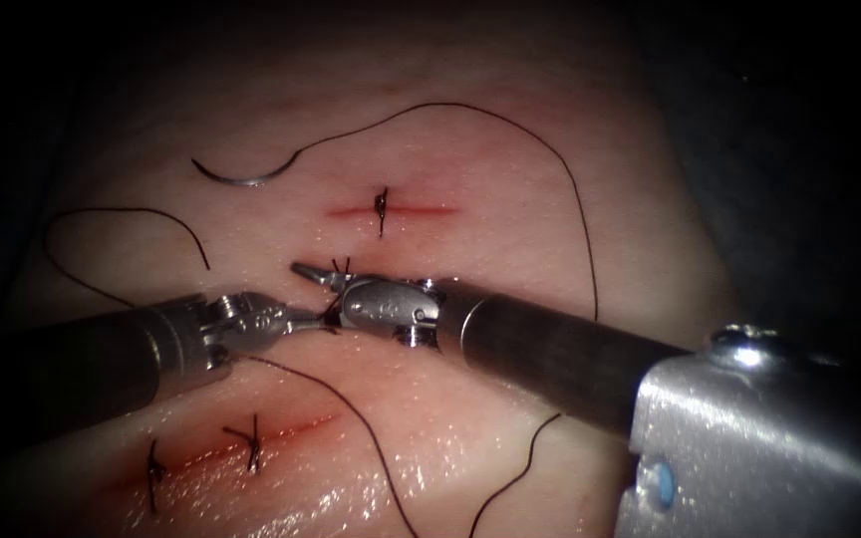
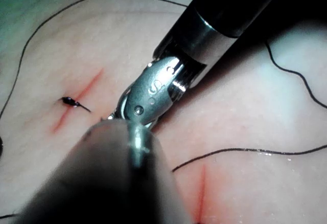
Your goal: Wound Closure
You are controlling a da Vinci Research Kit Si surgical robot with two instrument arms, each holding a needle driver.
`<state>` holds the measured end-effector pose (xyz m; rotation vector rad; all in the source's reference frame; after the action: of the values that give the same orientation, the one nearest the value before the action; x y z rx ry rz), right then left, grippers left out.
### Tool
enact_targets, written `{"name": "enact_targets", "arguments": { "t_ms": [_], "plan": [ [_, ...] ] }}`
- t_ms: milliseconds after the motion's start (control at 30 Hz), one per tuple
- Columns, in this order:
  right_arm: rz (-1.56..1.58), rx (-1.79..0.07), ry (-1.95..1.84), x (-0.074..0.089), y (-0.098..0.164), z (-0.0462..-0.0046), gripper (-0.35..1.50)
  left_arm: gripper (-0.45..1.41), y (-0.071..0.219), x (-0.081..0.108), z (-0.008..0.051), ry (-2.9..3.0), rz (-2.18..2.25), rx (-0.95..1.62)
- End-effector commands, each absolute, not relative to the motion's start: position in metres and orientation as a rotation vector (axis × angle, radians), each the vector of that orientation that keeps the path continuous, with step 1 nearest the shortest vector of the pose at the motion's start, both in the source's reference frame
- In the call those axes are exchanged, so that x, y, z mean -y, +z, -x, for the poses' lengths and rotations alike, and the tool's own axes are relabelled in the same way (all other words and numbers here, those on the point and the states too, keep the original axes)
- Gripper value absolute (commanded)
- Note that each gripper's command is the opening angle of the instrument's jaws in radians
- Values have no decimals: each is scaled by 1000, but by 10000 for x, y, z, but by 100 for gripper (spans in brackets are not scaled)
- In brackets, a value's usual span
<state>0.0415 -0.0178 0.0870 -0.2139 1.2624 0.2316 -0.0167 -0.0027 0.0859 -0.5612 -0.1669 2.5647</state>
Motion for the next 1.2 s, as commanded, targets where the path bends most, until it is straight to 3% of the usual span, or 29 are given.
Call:
{"name": "enact_targets", "arguments": {
  "t_ms": [33,233,300,333,433,600,633,700,733,800,1200],
  "plan": [
    [217,-1267,227,173,876,-426,148,-45,864,24,172,2572,565,163],
    [227,-1268,218,179,886,-427,148,-45,862,25,173,2571,564,163],
    [225,-1267,213,182,887,-425,135,-45,862,25,174,2576,564,161],
    [222,-1271,208,184,886,-423,106,-45,862,25,174,2576,564,161],
    [168,-1318,154,189,882,-418,-35,-45,862,25,175,2575,563,160],
    [159,-1310,145,189,881,-419,-35,-45,860,27,175,2581,564,159],
    [157,-1308,144,189,881,-419,2,-45,858,28,174,2582,565,159],
    [174,-1307,158,189,880,-417,105,-45,855,30,171,2581,571,155],
    [191,-1290,176,189,878,-415,137,-45,853,32,169,2579,577,151],
    [211,-1268,198,192,873,-408,148,-45,847,37,161,2574,596,139],
    [238,-1210,253,202,849,-308,148,-45,827,82,60,2511,680,59]
  ]
}}
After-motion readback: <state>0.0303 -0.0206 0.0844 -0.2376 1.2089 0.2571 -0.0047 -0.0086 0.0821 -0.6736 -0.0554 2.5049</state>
